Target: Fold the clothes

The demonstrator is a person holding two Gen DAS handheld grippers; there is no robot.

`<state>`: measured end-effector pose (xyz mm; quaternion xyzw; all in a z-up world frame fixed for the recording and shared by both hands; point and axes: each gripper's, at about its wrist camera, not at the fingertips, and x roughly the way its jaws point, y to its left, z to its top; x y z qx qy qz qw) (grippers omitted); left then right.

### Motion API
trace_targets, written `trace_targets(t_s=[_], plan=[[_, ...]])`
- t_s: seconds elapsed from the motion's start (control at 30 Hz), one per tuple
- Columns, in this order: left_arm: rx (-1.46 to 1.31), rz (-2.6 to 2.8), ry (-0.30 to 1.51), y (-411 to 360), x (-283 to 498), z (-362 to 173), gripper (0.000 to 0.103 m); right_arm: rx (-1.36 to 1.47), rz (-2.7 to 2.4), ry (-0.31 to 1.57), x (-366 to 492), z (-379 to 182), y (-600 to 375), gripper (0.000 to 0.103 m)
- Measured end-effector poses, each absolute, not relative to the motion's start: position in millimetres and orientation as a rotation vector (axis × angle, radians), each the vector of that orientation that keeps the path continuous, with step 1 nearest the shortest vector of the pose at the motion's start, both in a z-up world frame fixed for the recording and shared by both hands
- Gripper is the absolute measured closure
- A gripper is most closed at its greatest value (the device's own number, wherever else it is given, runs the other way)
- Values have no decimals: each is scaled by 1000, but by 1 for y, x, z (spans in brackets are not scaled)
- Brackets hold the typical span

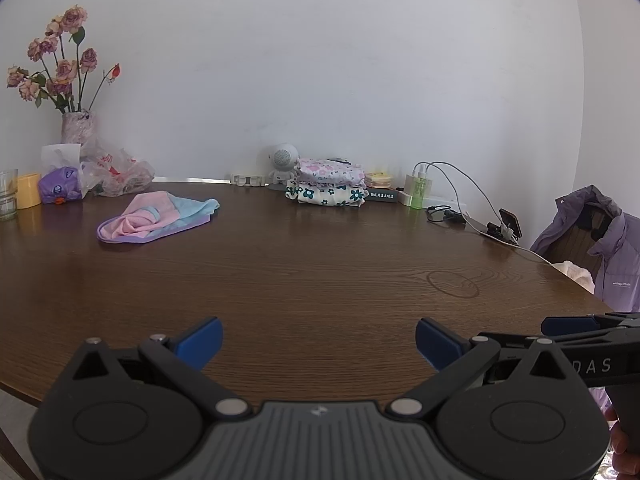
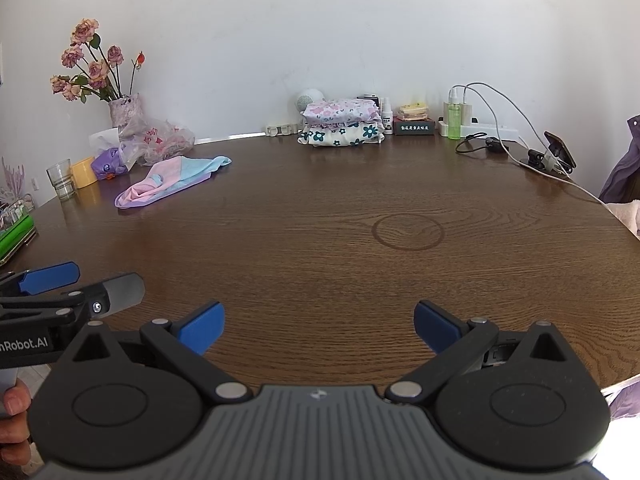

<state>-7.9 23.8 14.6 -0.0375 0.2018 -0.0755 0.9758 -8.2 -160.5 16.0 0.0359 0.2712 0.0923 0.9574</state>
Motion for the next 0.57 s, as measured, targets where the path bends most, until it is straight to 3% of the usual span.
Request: trace_targets(t_s=[0.57], plan=[[-64,-132,398,23,-9,14,0,69,183,545,-8,15,-160,0]])
